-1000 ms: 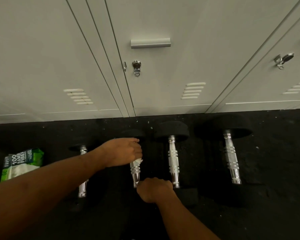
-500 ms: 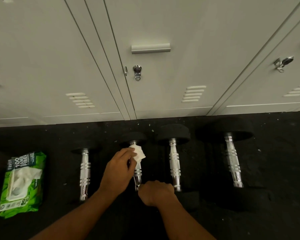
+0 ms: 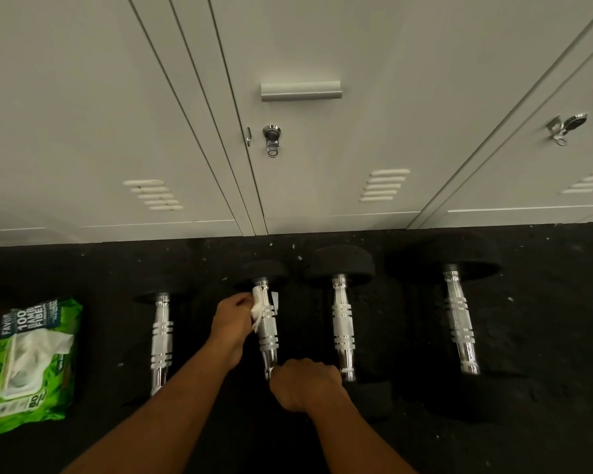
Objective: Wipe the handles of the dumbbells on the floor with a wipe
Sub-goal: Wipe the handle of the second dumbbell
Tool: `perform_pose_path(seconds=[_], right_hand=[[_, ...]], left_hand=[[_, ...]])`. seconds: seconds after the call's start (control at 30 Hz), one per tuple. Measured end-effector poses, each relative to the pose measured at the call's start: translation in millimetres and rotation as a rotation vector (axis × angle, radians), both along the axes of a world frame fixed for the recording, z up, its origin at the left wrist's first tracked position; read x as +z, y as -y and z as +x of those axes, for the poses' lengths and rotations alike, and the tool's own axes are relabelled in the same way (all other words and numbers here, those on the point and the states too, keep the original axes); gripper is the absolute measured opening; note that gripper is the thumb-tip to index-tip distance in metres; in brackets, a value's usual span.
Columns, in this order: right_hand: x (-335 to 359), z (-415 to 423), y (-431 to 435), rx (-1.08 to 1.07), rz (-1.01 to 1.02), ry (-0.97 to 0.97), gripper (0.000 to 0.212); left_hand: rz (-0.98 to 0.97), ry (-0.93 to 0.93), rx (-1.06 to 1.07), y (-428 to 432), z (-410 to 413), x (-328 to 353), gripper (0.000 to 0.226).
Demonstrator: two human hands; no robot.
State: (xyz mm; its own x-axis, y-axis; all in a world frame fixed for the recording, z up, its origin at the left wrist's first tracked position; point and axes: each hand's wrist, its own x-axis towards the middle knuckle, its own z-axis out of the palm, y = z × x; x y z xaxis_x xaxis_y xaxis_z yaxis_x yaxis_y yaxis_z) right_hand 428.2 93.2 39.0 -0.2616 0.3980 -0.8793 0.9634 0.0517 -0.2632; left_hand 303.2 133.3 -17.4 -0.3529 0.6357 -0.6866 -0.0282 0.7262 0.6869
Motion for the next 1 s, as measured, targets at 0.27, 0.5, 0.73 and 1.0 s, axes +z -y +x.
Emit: perform_pose_path(seconds=[0.27,0.5,0.73,1.0], right_hand=[[3,2,0,0.017,0.023,-0.014,0.044],[-3,0,2,0.075,0.043,-0.013,0.042],[-3,-1,3,0.061,0.044,0.002,0.042],[-3,-1,4,0.040,0.051,0.008,0.039]], left_hand=[[-0.024,0.300,0.010,6,0,-16,0.044],[0.009,0.362,0.025,5,5,-11,0.051],[-0.041,0.373,-0.123,38,-1,-8,0.046],[-0.168,0.377,-0.251,70,-21,-14,0.029]])
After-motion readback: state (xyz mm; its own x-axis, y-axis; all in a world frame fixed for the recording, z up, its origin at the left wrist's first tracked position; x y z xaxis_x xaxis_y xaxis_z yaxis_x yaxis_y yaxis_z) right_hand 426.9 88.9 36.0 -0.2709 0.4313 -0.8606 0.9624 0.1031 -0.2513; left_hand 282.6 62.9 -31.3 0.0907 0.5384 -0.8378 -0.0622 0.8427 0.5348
